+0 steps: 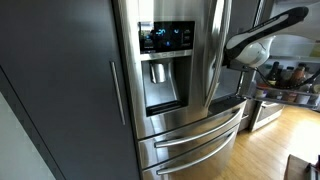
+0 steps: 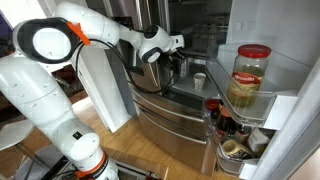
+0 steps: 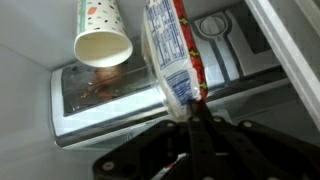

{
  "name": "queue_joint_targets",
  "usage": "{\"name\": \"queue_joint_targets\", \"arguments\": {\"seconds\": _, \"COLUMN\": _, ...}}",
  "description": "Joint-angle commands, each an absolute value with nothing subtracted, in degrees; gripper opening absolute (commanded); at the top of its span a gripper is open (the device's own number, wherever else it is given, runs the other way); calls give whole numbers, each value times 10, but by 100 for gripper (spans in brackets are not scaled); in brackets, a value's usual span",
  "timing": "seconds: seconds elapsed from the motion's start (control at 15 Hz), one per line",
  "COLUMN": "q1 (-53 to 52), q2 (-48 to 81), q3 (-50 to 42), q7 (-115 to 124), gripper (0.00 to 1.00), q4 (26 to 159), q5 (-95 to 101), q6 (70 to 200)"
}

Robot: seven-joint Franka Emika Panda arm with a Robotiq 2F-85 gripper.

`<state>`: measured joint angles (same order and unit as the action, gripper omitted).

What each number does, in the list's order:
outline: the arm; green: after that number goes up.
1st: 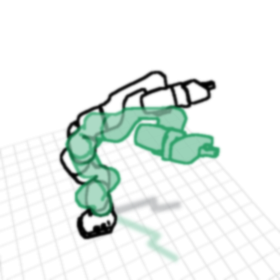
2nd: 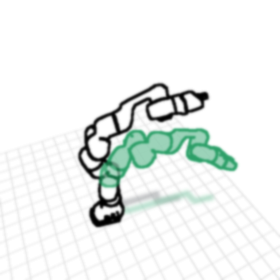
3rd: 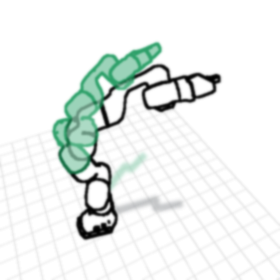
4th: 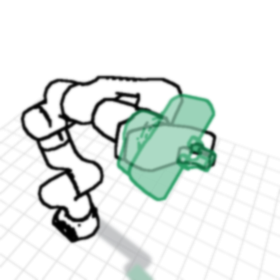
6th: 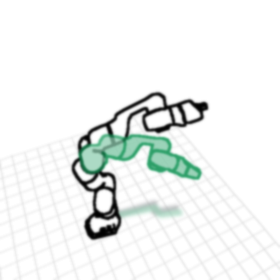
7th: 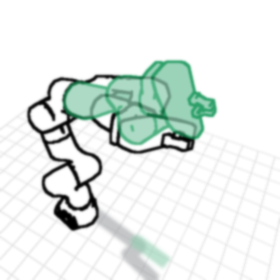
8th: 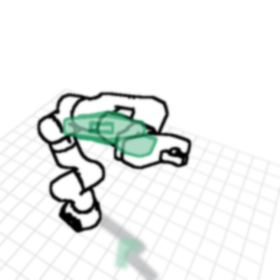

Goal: Take the sachet out of the cup

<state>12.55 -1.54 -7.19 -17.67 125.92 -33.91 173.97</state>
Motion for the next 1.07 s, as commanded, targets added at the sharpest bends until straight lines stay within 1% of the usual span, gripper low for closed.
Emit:
{"name": "queue_joint_targets", "arguments": {"seconds": 0.0, "q1": 123, "q2": -16, "q3": -71, "q7": -187, "gripper": 1, "q4": 1260, "q5": -350, "q6": 1735}}
{"name": "queue_joint_targets", "arguments": {"seconds": 0.47, "q1": 118, "q2": -18, "q3": -71, "q7": -195, "gripper": 0, "q4": 1260, "q5": -362, "q6": 1731}}
{"name": "queue_joint_targets", "arguments": {"seconds": 1.0, "q1": 105, "q2": 23, "q3": -68, "q7": -273, "gripper": 0, "q4": 1223, "q5": -421, "q6": 1743}}
